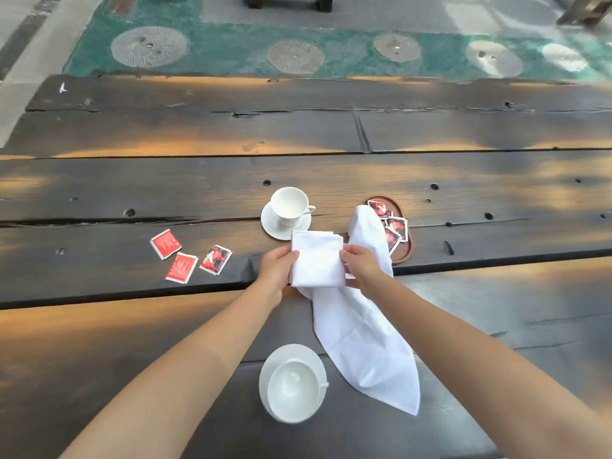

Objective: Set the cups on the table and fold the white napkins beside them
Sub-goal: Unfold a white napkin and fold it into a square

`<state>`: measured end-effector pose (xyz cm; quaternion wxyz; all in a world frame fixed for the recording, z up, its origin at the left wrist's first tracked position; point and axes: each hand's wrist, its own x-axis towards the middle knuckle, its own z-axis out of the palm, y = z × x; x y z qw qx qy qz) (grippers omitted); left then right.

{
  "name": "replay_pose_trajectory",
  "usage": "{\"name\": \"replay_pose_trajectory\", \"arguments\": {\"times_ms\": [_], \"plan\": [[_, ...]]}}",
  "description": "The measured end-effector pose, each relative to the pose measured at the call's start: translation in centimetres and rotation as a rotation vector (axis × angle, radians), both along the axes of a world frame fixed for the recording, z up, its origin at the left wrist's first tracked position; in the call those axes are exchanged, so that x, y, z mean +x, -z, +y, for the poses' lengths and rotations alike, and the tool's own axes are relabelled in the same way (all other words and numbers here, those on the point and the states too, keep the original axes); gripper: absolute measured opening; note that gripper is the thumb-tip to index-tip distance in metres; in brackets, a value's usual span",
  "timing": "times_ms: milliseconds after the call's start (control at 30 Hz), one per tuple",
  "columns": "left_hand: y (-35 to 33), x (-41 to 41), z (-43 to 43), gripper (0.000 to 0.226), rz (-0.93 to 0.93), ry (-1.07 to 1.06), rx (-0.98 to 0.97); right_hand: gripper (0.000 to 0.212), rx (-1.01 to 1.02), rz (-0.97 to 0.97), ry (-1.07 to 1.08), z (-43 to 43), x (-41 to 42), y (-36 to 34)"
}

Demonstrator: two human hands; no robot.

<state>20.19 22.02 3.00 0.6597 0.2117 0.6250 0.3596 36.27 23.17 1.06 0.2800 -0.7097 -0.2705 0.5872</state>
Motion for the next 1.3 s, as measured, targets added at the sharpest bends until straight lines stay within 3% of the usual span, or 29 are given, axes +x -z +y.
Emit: {"name": "replay_pose_trajectory", "arguments": {"times_ms": [200, 500, 1000, 1300], "plan": [[1.3, 3.8, 4.1, 0.026, -0.021, 0.019, -0.176, 0.024, 0.030, -0.084, 0.083, 3.5, 2.8, 2.4], [4.4, 5.6, 8.0, 0.034, -0.061, -0.152, -0.211, 0.033, 0.159, 0.046, 0.062, 4.1, 3.0, 4.4], [7.3, 8.7, 12.1, 0.034, -0.090, -0.370, -0.218, 0.050, 0.409, -0.425, -0.137, 3.3, 3.1, 6.8], [7.0, 9.7, 12.2, 0.035, -0.088, -0.255, -0.190, 0.060, 0.300, -0.588, -0.407, 2.8, 3.0, 7.6]]}}
